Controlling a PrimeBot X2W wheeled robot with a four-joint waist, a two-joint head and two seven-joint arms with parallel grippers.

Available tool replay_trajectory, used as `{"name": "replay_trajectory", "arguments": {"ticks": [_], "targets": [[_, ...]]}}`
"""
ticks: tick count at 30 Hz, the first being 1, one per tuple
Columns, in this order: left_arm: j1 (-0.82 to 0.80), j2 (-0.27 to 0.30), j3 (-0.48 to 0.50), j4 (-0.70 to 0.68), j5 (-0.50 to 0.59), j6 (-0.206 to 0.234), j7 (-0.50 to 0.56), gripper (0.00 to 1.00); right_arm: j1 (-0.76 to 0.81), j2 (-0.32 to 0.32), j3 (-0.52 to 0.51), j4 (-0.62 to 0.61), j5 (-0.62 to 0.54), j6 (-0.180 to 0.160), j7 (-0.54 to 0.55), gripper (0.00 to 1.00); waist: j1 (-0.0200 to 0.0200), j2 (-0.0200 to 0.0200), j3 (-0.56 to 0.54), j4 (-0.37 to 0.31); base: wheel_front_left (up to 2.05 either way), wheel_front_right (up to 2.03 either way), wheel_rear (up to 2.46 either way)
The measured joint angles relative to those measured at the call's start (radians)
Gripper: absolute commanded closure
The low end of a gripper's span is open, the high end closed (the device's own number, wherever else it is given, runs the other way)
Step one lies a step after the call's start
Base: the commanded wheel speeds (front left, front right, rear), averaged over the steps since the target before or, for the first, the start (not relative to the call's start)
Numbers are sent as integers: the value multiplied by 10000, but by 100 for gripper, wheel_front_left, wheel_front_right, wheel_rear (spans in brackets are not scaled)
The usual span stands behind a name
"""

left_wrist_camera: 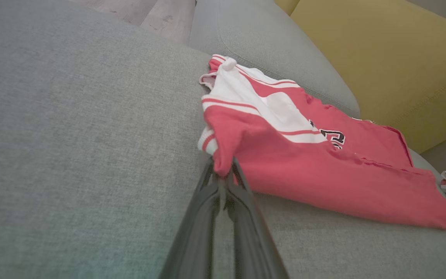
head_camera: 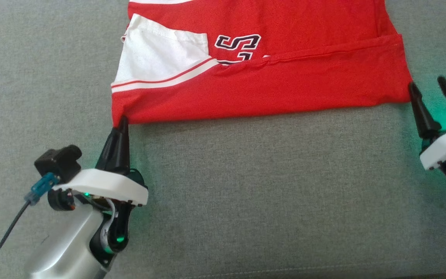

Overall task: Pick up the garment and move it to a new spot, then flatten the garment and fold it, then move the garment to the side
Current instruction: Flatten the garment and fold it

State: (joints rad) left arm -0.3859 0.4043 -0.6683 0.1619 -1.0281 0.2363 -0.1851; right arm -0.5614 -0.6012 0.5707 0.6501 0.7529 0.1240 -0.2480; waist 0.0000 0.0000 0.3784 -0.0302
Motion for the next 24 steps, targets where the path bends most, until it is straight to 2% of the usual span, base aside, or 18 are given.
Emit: {"name": "replay_trajectory", "arguments": {"ticks": [8, 9, 10, 11, 16, 20, 24], "targets": [[-1, 44, 136, -84, -4, -107, -69, 100, 201, 81, 489, 211, 834, 0, 357, 0, 1, 0, 63, 80, 0, 0, 0], [-1, 46, 136, -84, -4, -140, -69, 100, 195, 82, 600, 188, 940, 2, 466, 25, 0, 0, 67, 87, 0, 0, 0], [-1, 44, 136, -86, -6, -167, -69, 100, 194, 82, 688, 132, 1057, 0, 537, 81, 0, 0, 65, 96, 0, 0, 0], [-1, 42, 136, -84, -6, -171, -69, 100, 189, 73, 767, 67, 1187, 0, 625, 100, 0, 0, 56, 110, 0, 0, 0], [5, 10, 125, -59, -2, -253, -199, 100, 218, -161, 1381, -320, 1572, 0, 736, 100, 1, 0, -161, 206, 0, 0, 0], [223, -79, 82, -65, 81, -516, -372, 100, 599, -748, 1657, -583, 1820, 0, 654, 100, 1, 0, -538, 355, 0, 0, 0], [1210, -134, 36, -140, -38, -604, -453, 100, 1324, -1204, 1801, -865, 2176, 2, 477, 100, 0, 0, -1056, 493, 0, 0, 0]]}}
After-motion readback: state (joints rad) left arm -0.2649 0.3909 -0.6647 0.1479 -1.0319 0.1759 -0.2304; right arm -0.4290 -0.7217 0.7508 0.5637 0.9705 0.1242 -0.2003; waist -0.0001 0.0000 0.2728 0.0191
